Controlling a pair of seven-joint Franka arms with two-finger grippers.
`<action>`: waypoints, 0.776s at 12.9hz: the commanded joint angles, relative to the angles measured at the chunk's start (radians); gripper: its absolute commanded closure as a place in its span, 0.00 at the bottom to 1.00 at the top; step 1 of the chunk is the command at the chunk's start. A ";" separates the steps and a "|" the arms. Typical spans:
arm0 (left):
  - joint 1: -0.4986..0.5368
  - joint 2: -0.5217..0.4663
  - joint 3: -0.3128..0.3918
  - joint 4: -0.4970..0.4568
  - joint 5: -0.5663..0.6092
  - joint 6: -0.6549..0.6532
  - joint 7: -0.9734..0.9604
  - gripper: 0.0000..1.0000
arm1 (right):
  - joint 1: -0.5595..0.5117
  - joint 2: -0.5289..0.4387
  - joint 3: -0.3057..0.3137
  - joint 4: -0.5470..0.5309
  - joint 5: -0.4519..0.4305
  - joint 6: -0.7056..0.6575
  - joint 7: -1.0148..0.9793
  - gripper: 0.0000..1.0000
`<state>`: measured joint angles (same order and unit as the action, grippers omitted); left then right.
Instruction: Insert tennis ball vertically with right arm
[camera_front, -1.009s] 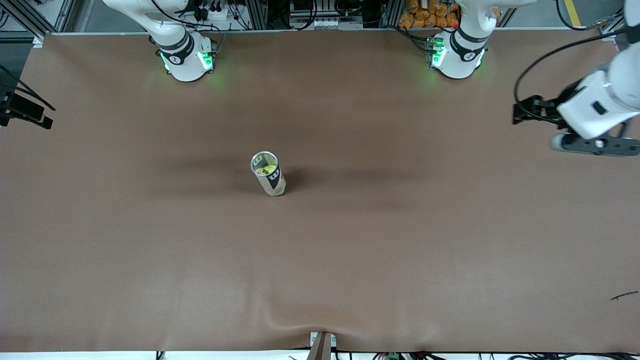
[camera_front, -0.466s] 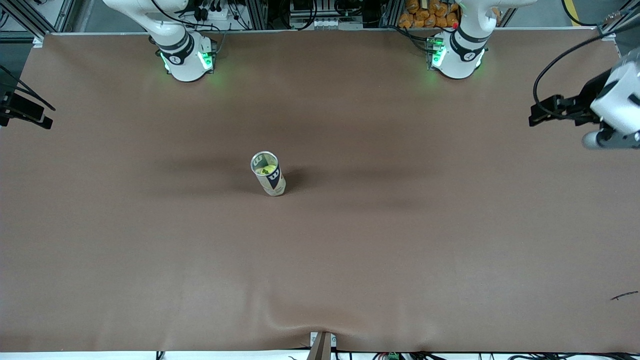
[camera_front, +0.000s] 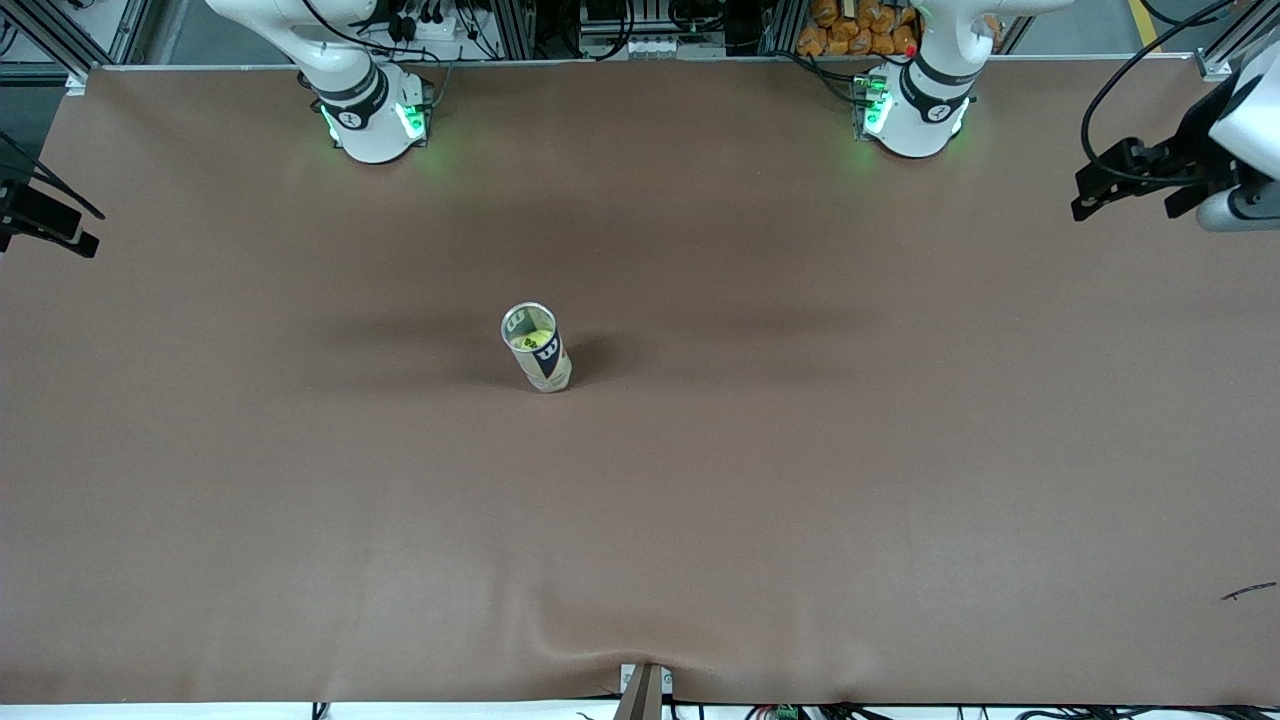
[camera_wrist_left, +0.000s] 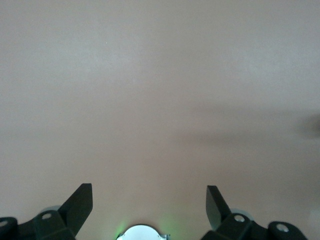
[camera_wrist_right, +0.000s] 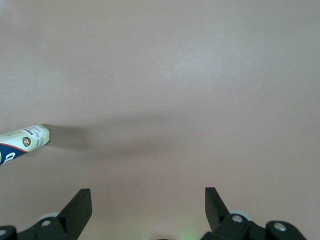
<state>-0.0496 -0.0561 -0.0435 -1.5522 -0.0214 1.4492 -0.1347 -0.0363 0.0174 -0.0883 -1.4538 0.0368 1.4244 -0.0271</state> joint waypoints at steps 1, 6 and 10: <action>0.002 -0.018 0.019 -0.032 -0.002 0.036 0.033 0.00 | 0.003 0.015 0.002 0.027 0.012 -0.009 0.016 0.00; -0.006 0.022 0.057 -0.017 -0.011 0.045 0.055 0.00 | -0.007 0.015 0.002 0.027 0.009 -0.009 0.015 0.00; -0.004 0.024 0.060 -0.017 -0.002 0.056 0.072 0.00 | -0.002 0.022 0.002 0.027 0.003 -0.009 0.015 0.00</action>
<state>-0.0511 -0.0318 0.0104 -1.5731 -0.0225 1.4960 -0.0773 -0.0350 0.0227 -0.0887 -1.4517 0.0381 1.4244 -0.0266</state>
